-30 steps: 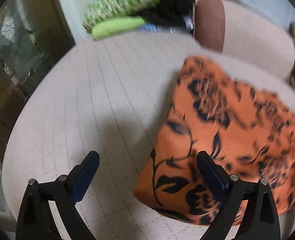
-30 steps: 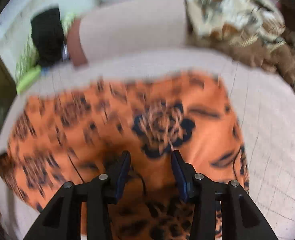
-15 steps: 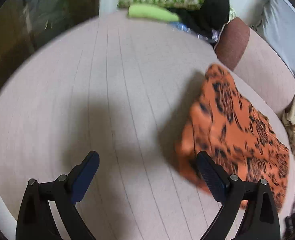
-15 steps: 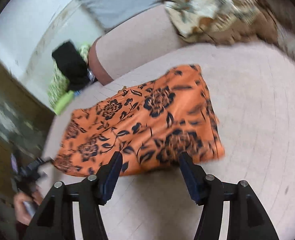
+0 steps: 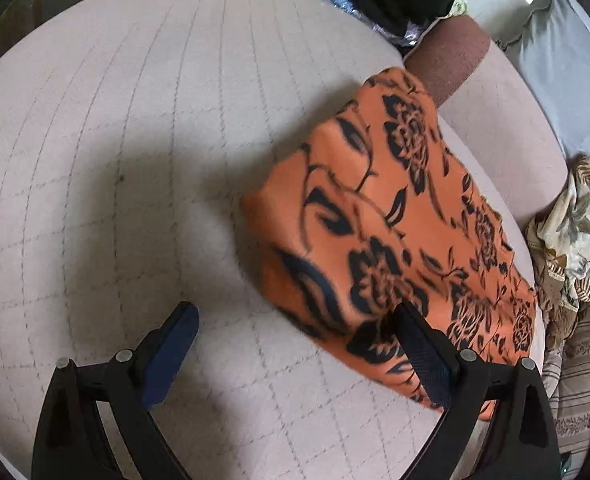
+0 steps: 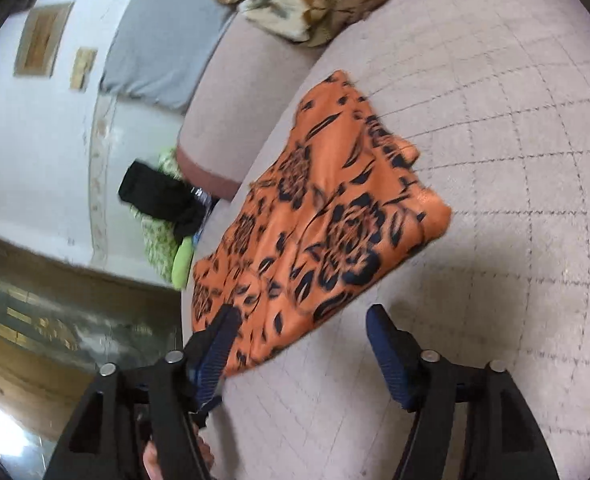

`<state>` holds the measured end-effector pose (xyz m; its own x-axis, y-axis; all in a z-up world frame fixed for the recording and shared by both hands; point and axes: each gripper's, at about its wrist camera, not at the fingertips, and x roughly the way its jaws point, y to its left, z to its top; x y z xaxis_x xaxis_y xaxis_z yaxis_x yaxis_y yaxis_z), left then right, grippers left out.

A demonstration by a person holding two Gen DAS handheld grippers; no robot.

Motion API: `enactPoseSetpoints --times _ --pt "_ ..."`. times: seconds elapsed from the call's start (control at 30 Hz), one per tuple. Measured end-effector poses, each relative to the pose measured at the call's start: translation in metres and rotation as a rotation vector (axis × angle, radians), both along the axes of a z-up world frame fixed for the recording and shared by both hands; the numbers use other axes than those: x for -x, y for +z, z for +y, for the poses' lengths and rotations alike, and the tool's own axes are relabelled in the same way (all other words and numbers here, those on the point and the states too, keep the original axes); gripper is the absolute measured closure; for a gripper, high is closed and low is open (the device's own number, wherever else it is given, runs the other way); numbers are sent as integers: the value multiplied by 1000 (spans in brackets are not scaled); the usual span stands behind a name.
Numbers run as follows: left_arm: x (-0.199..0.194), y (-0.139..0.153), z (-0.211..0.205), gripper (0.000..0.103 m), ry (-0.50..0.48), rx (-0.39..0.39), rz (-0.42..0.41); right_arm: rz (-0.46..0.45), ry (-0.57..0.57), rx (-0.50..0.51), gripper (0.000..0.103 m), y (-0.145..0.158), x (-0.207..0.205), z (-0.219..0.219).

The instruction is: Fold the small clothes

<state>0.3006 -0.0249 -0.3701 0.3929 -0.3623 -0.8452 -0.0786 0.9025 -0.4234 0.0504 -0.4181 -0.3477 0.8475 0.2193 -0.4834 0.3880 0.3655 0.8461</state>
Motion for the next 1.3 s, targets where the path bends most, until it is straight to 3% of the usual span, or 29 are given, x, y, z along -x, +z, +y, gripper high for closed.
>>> enactPoseSetpoints --times 0.07,0.27,0.4,0.5,0.6,0.67,0.7,0.8,0.93,1.1,1.3 --pt "-3 -3 -7 5 -12 37 4 23 -32 1 31 -8 -5 -5" --pt "-8 -5 -38 5 -23 -12 -37 65 -85 -9 32 -27 -25 -19" --pt "-19 -4 -45 6 -17 -21 -98 34 -108 34 28 -22 -54 -20" --pt "-31 -3 -48 25 6 -32 -122 16 -126 67 28 -20 -73 -19" --pt "-33 -4 -38 33 55 -3 -117 -29 -137 79 28 -20 -79 -18" --pt "-27 -1 -30 35 73 7 -118 -40 -150 107 36 -20 -82 -17" --pt "-26 -1 -31 35 74 4 -121 -30 -155 125 49 -22 -84 -17" --pt "-24 -1 -33 37 70 -18 -138 -17 -172 118 71 -33 -85 -20" --pt "-27 -4 -40 54 59 -56 -181 1 -170 157 73 -32 -84 -19" --pt "-27 -3 -32 70 57 21 -180 10 -172 159 77 -30 -82 -19" --pt "-11 17 -24 76 31 74 -213 18 -184 273 82 -3 -73 -5"
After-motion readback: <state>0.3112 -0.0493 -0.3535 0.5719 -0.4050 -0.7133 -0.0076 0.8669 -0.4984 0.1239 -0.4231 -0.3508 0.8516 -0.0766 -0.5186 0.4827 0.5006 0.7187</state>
